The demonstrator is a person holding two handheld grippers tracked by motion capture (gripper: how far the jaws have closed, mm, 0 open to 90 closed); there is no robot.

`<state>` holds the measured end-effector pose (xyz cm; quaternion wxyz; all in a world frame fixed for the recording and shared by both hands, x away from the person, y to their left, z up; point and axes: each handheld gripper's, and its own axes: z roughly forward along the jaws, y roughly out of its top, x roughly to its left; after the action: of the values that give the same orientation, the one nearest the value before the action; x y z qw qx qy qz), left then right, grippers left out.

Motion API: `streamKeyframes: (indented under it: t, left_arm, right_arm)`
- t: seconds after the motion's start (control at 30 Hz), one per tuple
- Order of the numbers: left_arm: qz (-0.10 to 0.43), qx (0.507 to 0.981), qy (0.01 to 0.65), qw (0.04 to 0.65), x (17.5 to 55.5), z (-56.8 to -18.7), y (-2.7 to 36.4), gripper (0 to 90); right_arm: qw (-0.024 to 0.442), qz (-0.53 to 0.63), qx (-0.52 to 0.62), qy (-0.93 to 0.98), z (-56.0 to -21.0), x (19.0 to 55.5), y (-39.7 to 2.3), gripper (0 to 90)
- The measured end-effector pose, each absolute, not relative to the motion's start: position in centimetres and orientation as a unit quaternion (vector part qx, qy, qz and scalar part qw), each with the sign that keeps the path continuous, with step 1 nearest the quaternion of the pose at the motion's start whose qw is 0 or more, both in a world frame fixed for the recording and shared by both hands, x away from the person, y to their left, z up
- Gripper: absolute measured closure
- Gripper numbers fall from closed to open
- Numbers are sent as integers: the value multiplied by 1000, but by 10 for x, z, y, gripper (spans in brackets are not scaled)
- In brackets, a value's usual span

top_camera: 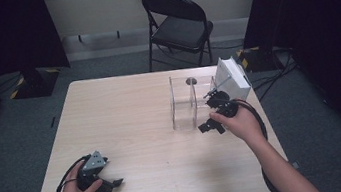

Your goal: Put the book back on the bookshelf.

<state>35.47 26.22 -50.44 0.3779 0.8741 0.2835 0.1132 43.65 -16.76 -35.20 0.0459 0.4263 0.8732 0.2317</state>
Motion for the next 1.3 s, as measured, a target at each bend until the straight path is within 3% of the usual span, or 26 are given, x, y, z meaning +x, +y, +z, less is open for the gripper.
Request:
streamKeyframes:
  t: [1.3]
  left_arm:
    - [113,875,283,377,355,-504,262,0]
  right_arm:
    - [28,232,387,892,-390,429,-131,237]
